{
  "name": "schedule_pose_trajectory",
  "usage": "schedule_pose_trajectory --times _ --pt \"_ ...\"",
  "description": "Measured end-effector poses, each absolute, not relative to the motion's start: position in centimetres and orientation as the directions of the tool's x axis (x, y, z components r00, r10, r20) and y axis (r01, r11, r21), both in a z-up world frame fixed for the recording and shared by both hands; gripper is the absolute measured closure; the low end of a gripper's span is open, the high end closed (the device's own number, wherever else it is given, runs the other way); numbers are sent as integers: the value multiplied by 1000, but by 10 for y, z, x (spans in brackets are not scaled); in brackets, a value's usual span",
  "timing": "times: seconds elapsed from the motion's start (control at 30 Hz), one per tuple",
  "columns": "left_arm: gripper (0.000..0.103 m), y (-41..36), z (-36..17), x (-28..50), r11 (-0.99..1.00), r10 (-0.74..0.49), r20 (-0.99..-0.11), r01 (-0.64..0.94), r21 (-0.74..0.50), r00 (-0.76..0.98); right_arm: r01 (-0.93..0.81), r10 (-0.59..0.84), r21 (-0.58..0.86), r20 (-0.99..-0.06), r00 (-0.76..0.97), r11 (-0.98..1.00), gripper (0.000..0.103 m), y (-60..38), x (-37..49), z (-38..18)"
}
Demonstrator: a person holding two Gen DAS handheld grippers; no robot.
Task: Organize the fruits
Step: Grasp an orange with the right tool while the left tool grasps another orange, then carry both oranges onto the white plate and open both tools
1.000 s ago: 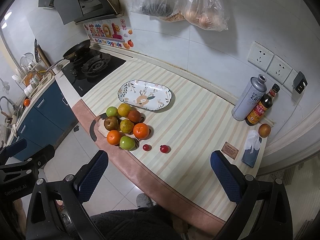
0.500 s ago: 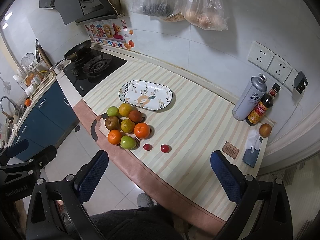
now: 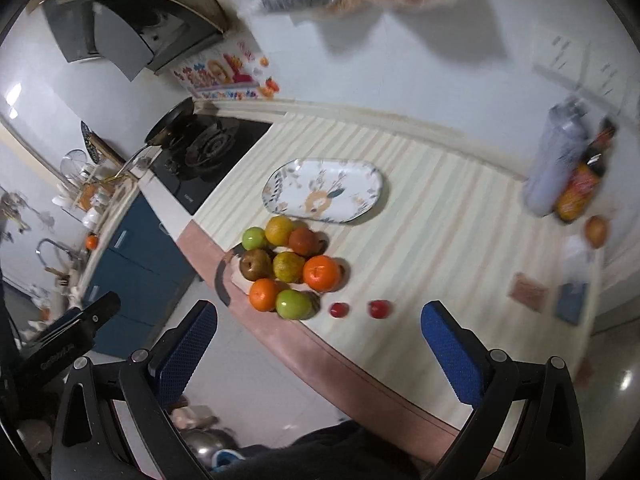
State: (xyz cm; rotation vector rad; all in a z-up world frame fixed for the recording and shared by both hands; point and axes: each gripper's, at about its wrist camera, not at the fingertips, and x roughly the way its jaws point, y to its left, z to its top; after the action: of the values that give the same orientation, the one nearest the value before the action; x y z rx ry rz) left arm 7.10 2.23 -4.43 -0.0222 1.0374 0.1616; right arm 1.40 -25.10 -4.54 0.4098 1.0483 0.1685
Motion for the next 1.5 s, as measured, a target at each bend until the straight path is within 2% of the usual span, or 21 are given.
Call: schedule_pose_trajectory --times 0.13,0.27,0.33,0.4,0.47,0.6,0.73,0.8,0.9,1.1,1.13,1.23,1.5 --pt "0 38 -93 102 981 135 -897 -185 61 420 65 358 423 -831 426 904 0 -238 63 -109" --pt "2 52 -151 132 983 83 -953 -183 30 291 115 384 435 -870 308 893 4 -226 111 -185" --pt "6 58 -183 147 981 25 -977 -193 -17 213 140 412 455 -875 255 880 9 -220 127 -217" --pt "10 61 -215 163 978 -44 -989 -196 -71 139 172 424 458 -883 201 872 18 -208 145 -255" --pt "15 60 -241 175 974 -105 -991 -194 -119 77 189 422 449 -891 168 873 23 -199 160 -281" --pt "18 56 -282 193 957 -218 -976 -198 -210 -18 251 447 462 -887 118 850 24 -184 182 -323" --pt "18 54 -299 205 956 -246 -968 -179 -233 -55 265 446 454 -890 93 851 25 -170 189 -336" --pt "18 53 -305 210 956 -256 -964 -165 -242 -69 268 444 448 -893 78 853 36 -161 194 -348" --pt "18 48 -311 213 955 -276 -957 -137 -263 -87 275 446 451 -891 83 849 37 -155 195 -350" --pt "18 39 -320 216 962 -269 -959 -80 -262 -84 257 342 345 -938 58 903 37 -157 181 -341" --pt "19 38 -321 216 962 -267 -960 -75 -261 -81 250 332 335 -942 55 908 37 -157 180 -341" --pt "42 34 -326 215 964 -263 -961 -51 -259 -90 246 329 331 -943 52 911 36 -163 179 -340" --pt "43 30 -323 207 982 -187 -982 -7 -186 -34 252 338 339 -940 51 906 36 -161 182 -340"
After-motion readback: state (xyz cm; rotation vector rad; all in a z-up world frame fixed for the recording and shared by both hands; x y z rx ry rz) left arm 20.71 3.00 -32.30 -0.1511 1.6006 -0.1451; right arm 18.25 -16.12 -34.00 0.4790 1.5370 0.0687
